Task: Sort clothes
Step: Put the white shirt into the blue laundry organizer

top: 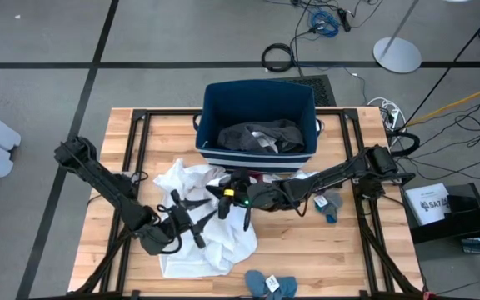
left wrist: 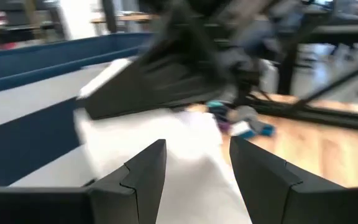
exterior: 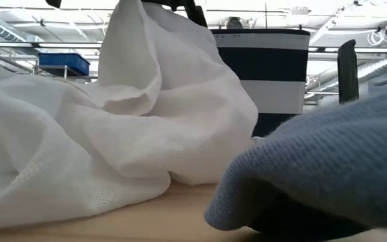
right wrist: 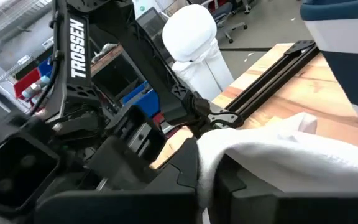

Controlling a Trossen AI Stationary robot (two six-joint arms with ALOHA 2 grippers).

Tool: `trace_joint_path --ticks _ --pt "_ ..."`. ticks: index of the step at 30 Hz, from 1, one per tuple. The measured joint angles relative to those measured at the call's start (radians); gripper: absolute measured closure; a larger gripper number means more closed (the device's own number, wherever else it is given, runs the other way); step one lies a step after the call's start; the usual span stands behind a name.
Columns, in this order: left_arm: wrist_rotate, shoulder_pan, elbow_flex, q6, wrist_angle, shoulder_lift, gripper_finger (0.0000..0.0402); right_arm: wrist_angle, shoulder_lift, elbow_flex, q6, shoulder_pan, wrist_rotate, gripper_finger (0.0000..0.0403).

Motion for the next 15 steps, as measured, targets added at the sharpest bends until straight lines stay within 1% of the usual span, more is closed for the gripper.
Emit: trace_joint_path --ticks 2,4,6,9,11,15 --pt "-0.034 0.001 0.000 -0.005 0.001 0.001 0.0213 0.007 0.000 0.000 -0.002 0.000 0.000 0.0403" --pt "-0.035 0.008 0.000 -0.004 0.002 0.001 0.0213 0.011 0.000 0.000 -0.005 0.001 0.000 0.0403" --pt "-0.023 0.016 0.000 -0.011 0.008 0.001 0.0213 0.012 0.000 0.000 -0.009 0.001 0.000 0.0403" --pt "0.024 0.025 0.000 -0.056 0.009 0.001 0.0213 0.012 0.000 0.000 -0.013 -0.005 0.000 0.0403" --pt "0.038 0.031 0.000 -0.082 -0.005 0.001 0.0213 0.012 0.000 0.000 -0.008 -0.010 -0.001 0.0403" --pt "-0.004 0.052 0.000 -0.128 -0.069 0.007 0.0213 0.014 0.000 0.000 0.011 -0.012 0.000 0.0403"
